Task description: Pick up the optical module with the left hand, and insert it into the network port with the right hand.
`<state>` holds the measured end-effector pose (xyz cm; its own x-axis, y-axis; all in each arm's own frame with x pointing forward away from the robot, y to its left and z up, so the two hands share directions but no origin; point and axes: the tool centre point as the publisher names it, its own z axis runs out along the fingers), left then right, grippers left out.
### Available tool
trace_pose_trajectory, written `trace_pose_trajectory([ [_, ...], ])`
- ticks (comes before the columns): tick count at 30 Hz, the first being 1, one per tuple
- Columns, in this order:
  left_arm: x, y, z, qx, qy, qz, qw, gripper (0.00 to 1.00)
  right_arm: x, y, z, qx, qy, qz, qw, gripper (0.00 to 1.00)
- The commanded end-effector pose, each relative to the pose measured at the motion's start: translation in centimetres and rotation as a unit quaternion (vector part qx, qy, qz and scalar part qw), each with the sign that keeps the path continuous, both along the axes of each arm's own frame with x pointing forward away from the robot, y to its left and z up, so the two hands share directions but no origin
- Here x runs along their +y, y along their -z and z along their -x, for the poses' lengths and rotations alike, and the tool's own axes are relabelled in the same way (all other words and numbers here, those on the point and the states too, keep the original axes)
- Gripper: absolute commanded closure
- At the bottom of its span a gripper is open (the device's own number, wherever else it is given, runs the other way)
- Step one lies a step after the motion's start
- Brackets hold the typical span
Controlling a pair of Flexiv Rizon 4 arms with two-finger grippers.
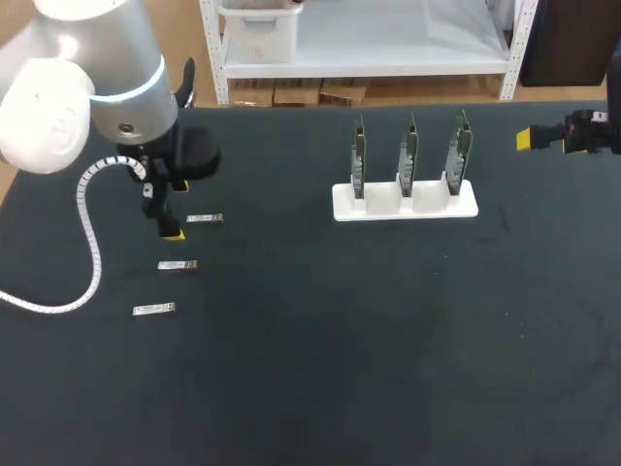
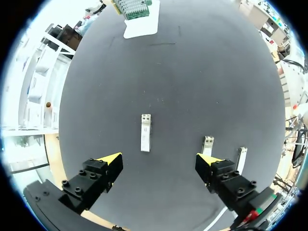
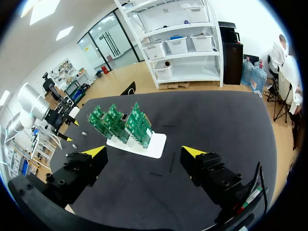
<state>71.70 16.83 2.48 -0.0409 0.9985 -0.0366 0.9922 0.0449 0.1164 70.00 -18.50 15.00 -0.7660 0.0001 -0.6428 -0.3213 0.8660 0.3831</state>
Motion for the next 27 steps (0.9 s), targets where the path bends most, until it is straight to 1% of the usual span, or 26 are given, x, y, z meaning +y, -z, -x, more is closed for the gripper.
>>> trace_pose_trajectory([
  [1, -0.5, 0.6, -1.1, 0.01, 0.0, 0.002, 1.0, 0.0, 0.0, 0.0, 0.0, 0.0, 0.0, 0.0, 1.0, 0.0],
  [4, -0.1, 0.9, -1.4, 0.016, -0.005, -0.004, 1.0, 0.0, 0.0, 0.0, 0.0, 0.0, 0.0, 0.0, 1.0, 0.0],
  [6, 0.0, 1.1, -1.6, 0.019, -0.01, 0.001, 1.0, 0.0, 0.0, 0.0, 0.0, 0.0, 0.0, 0.0, 1.0, 0.0],
  [8, 0.1, 1.2, -1.7, 0.017, -0.011, -0.005, 1.0, 0.0, 0.0, 0.0, 0.0, 0.0, 0.0, 0.0, 1.0, 0.0],
  [9, 0.1, 1.3, -1.9, 0.021, -0.018, -0.005, 1.0, 0.0, 0.0, 0.0, 0.0, 0.0, 0.0, 0.0, 1.0, 0.0],
  [11, 0.1, 1.4, -2.0, 0.017, -0.027, -0.012, 0.999, 0.0, 0.0, 0.0, 0.0, 0.0, 0.0, 0.0, 1.0, 0.0],
  [14, -0.3, 1.4, -2.1, 0.011, -0.022, -0.017, 1.0, 0.0, 0.0, 0.0, 0.0, 0.0, 0.0, 0.0, 1.0, 0.0],
  [17, -0.5, 1.6, -2.2, 0.015, -0.023, -0.014, 1.0, 0.0, 0.0, 0.0, 0.0, 0.0, 0.0, 0.0, 1.0, 0.0],
  [19, -0.7, 1.8, -2.2, 0.021, -0.023, -0.003, 1.0, 0.0, 0.0, 0.0, 0.0, 0.0, 0.0, 0.0, 1.0, 0.0],
  [27, -1.6, 2.5, -1.9, 0.028, -0.021, -0.004, 0.999, 0.0, 0.0, 0.0, 0.0, 0.0, 0.0, 0.0, 1.0, 0.0],
])
